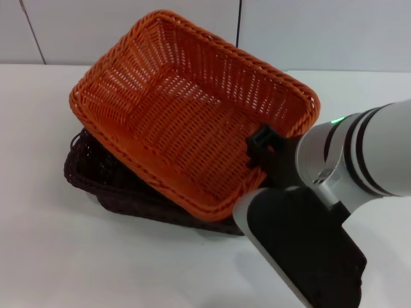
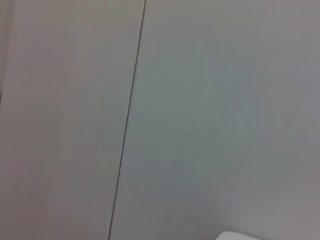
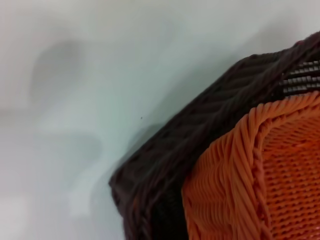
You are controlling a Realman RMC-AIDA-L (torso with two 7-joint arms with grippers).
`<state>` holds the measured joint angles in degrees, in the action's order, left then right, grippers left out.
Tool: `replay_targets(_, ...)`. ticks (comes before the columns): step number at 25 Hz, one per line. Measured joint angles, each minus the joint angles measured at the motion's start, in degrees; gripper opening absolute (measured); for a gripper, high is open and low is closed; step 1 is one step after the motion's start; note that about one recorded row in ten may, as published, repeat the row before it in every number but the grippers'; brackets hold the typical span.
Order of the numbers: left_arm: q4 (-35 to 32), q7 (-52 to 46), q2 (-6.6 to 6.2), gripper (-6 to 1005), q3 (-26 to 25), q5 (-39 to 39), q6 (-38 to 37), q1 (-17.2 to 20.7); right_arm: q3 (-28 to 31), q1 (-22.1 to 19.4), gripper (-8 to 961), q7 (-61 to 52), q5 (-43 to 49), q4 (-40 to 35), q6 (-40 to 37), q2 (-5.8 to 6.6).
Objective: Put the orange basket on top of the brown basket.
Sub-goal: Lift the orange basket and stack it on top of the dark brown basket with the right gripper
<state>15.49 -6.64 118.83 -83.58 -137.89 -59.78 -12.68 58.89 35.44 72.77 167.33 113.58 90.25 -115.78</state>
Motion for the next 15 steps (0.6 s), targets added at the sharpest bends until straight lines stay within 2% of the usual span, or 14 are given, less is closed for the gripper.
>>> replay_targets(8,0.1,-0.1,0.04,609,0.0,0.0,0.9,-0.7,-2.3,0.3,128,-2.7,0.1,-2.6,-1.5,1.18)
replay_targets(11,0.1,-0.1,0.05,610,0.0,0.0,1.5,-0.9,-3.0,0.5,118,-9.3,0.1,-2.7,-2.2,2.27)
replay_targets(15,0.1,-0.1,0.08,612,-0.3,0.0,3.0,-1.5,-3.1,0.4,138,-10.9,0.2,-1.4,-1.7,3.12)
